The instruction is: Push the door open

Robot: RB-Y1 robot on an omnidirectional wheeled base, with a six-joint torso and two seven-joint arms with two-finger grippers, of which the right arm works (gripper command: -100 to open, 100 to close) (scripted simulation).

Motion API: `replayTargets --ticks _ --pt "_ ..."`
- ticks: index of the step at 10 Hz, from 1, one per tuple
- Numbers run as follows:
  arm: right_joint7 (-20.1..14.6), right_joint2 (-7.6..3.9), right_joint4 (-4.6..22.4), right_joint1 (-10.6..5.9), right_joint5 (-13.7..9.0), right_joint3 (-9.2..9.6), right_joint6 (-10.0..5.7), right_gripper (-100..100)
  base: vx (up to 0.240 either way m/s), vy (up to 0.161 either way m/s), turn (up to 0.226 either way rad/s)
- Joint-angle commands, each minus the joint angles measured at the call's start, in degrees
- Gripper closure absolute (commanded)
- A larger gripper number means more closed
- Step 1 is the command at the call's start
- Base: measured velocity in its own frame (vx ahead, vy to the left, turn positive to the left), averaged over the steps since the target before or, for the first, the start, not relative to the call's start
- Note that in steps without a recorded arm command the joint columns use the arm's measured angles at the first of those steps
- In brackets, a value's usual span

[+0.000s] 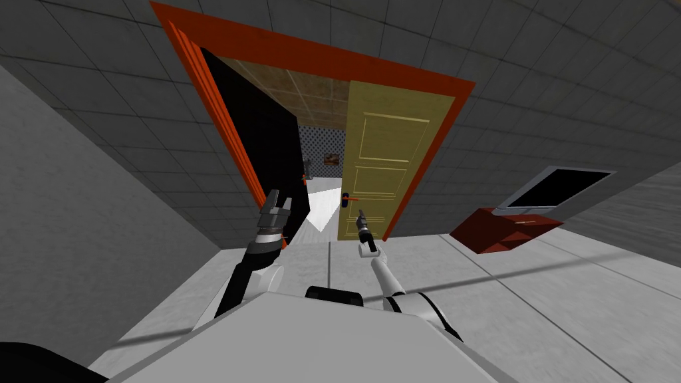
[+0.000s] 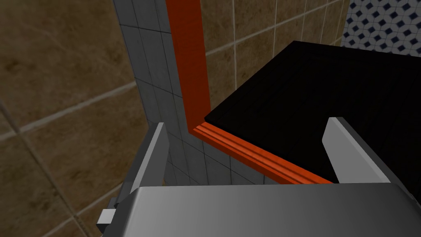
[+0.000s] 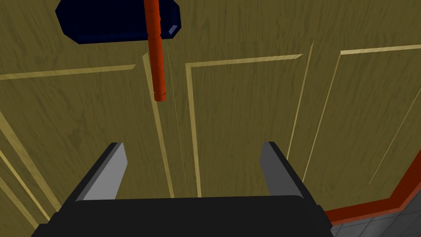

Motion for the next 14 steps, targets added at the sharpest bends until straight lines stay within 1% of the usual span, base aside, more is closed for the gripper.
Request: replayTargets --ticks 1,5,6,7,12,13,14 --pt "0.0 0.15 2.9 -1.61 -0.2 -0.03 -0.45 -100 0.054 -0.007 -0.005" --pt "0.0 0.72 9.7 -5.71 -0.9 0.04 -0.64 -100 0.092 -0.011 -0.006" --pt "0.1 1.01 12.5 -7.47 -1.1 0.07 -0.72 -100 0.141 0.008 -0.01" --pt "0.1 1.01 12.6 -7.47 -1.1 0.07 -0.72 -100 0.102 -0.002 -0.002" --pt "0.1 1.66 17.7 -10.58 -1.6 0.12 -0.86 -100 0.073 -0.005 -0.003" --pt "0.1 1.73 18.2 -10.88 -1.6 0.13 -0.87 -100 0.077 -0.013 -0.004" --pt "0.2 1.7 17.5 -10.45 -1.6 0.14 -0.66 -100 0.033 -0.008 0.002"
